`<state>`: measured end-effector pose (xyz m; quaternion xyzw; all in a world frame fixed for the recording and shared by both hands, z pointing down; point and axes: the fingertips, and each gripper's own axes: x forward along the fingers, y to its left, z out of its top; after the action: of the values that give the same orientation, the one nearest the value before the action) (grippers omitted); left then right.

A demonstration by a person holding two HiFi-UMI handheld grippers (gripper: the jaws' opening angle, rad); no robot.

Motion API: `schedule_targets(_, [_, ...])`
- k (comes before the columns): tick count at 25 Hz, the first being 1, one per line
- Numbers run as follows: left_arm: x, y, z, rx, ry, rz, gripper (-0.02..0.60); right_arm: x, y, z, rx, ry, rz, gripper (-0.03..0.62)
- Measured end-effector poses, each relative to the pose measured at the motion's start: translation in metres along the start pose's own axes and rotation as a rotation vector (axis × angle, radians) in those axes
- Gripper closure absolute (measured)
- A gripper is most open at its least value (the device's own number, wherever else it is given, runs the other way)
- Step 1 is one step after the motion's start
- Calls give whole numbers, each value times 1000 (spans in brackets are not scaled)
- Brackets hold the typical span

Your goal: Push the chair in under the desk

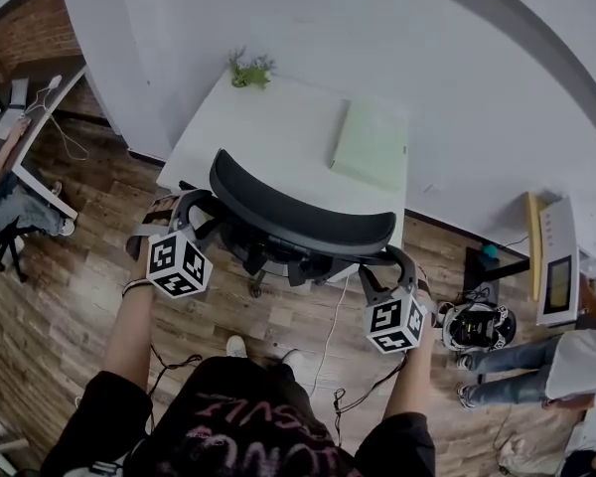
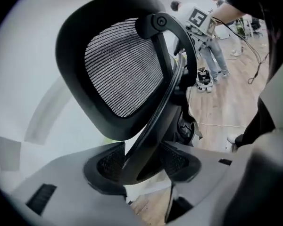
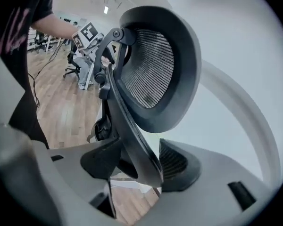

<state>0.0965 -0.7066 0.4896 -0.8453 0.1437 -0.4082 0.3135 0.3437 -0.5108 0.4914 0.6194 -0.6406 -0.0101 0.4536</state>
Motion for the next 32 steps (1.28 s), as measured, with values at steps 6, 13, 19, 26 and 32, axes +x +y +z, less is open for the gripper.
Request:
schedule_targets(6, [-20, -6, 0, -109, -4, 34, 342, -20, -7, 0, 158, -84, -54, 346])
schedule_targets(13, [-42, -1, 8, -332, -78, 106, 415, -41, -12, 4, 286, -156, -149, 471])
schedule_targets(19, [-60, 3, 25, -448, -166, 178, 488, -60, -22, 3, 419, -208, -216, 556])
schedule_targets(26, [-78, 20, 31, -624, -296, 266, 558, -70, -34, -5, 528, -229, -268, 560])
schedule_targets(32, [-89, 21, 43, -681, -351, 299, 566, -79, -39, -3, 607, -300, -266, 565])
